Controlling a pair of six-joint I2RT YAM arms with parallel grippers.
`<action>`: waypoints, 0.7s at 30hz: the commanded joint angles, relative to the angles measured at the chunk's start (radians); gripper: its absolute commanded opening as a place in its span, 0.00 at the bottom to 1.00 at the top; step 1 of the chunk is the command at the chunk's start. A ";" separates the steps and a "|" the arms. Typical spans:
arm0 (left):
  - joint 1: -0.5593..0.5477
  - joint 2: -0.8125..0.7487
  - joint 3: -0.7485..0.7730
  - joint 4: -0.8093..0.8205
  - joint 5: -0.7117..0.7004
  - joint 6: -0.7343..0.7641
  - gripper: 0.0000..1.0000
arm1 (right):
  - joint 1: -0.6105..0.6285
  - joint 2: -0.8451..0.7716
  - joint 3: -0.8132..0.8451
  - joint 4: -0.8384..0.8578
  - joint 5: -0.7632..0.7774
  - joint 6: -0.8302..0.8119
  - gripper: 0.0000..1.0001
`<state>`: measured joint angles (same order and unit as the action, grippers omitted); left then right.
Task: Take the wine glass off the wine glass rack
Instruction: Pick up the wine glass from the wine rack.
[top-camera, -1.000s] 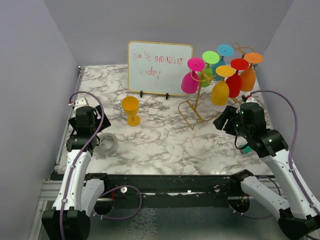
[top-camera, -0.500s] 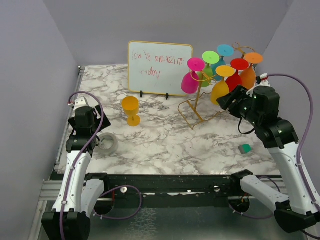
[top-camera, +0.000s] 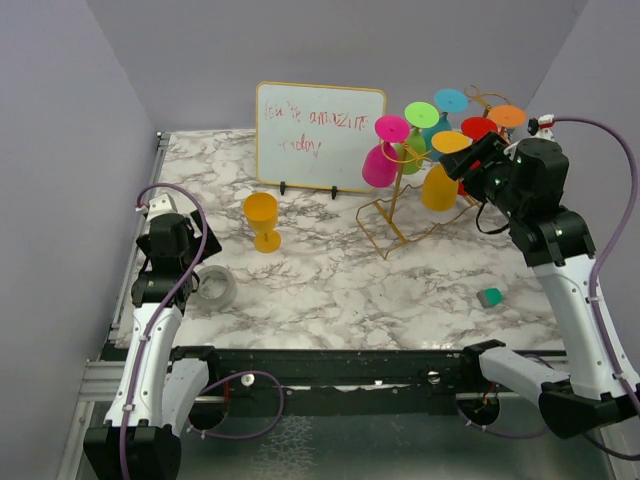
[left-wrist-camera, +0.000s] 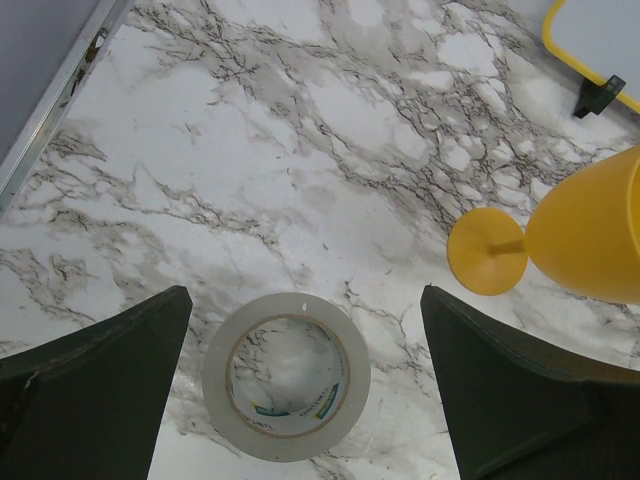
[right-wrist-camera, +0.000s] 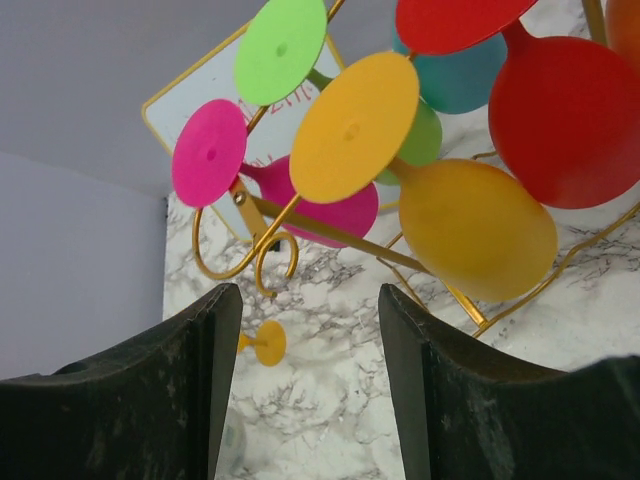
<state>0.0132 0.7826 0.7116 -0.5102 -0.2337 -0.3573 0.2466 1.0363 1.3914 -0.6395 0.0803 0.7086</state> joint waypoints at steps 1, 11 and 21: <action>0.003 -0.016 -0.003 0.016 0.017 0.007 0.99 | -0.059 0.029 0.023 0.074 -0.040 0.087 0.63; 0.004 -0.014 -0.004 0.018 0.020 0.008 0.99 | -0.095 0.015 -0.046 0.150 0.032 0.187 0.59; 0.003 -0.014 -0.004 0.018 0.019 0.008 0.99 | -0.105 0.032 -0.098 0.192 0.037 0.242 0.54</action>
<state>0.0132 0.7788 0.7116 -0.5102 -0.2317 -0.3569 0.1493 1.0691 1.3182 -0.4858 0.0853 0.9173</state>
